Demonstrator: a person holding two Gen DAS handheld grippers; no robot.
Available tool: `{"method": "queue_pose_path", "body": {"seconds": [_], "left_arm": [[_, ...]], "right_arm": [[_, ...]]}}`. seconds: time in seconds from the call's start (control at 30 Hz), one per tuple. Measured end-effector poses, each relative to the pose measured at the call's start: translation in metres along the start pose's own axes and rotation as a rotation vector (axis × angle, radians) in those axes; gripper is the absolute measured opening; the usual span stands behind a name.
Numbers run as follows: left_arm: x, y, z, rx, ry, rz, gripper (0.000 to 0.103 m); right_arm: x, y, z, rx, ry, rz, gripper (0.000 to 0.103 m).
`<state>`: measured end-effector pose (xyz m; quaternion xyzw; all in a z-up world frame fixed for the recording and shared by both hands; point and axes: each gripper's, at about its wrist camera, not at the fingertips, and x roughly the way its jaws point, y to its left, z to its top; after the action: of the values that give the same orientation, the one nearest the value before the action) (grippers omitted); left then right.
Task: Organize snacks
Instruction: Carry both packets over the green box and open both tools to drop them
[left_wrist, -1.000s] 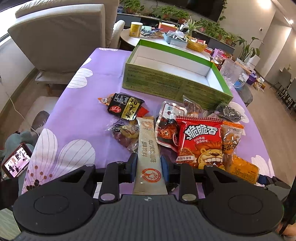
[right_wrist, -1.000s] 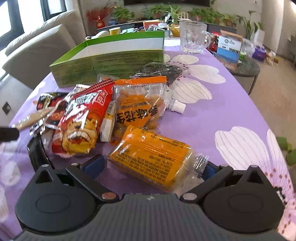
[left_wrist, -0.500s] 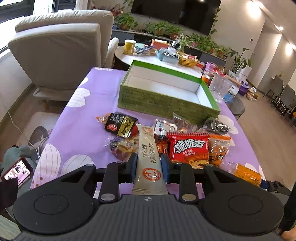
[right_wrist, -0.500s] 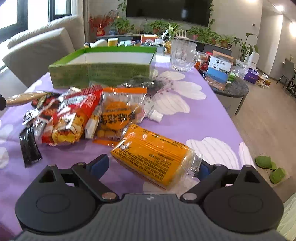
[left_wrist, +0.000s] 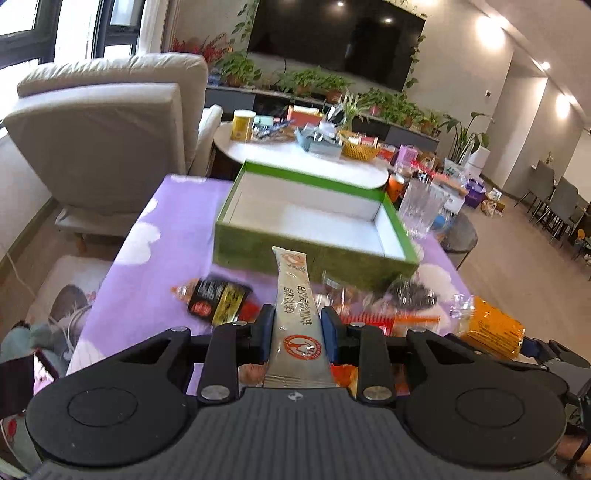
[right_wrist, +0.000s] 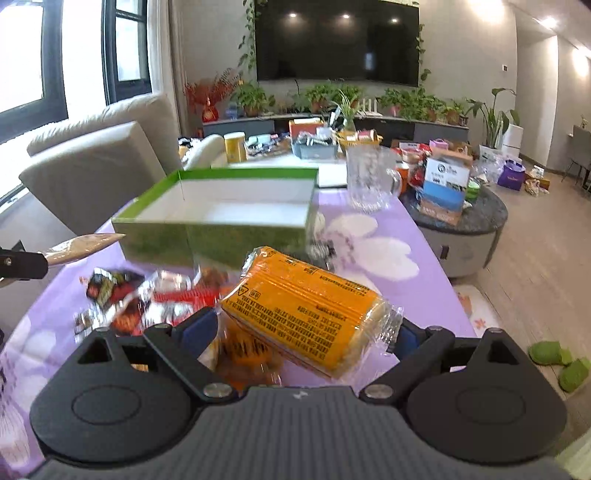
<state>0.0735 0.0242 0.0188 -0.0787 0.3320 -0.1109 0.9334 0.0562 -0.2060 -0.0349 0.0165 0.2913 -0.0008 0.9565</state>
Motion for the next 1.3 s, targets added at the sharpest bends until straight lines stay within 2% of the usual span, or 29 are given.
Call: {"method": "queue_pose_path", "body": {"seconds": [0.3, 0.5, 0.73, 0.9, 1.1, 1.3], "left_arm": [[0.022, -0.006, 0.046, -0.003, -0.082, 0.007, 0.026], [0.05, -0.003, 0.065, -0.026, -0.065, 0.003, 0.026], [0.084, 0.002, 0.094, -0.019, -0.092, 0.006, 0.026], [0.116, 0.018, 0.111, -0.057, -0.095, 0.028, 0.026], [0.153, 0.023, 0.117, -0.05, -0.063, 0.045, 0.026], [0.182, 0.023, 0.106, -0.041, 0.006, 0.045, 0.026]], "right_arm": [[0.023, 0.009, 0.038, -0.007, -0.047, 0.013, 0.078], [0.041, 0.014, 0.054, -0.008, -0.052, 0.033, 0.078], [0.071, 0.02, 0.077, 0.008, -0.067, 0.041, 0.078], [0.103, 0.023, 0.084, 0.022, -0.034, 0.035, 0.078], [0.129, 0.032, 0.088, 0.024, -0.004, 0.055, 0.078], [0.145, 0.039, 0.084, 0.012, 0.041, 0.073, 0.078]]}}
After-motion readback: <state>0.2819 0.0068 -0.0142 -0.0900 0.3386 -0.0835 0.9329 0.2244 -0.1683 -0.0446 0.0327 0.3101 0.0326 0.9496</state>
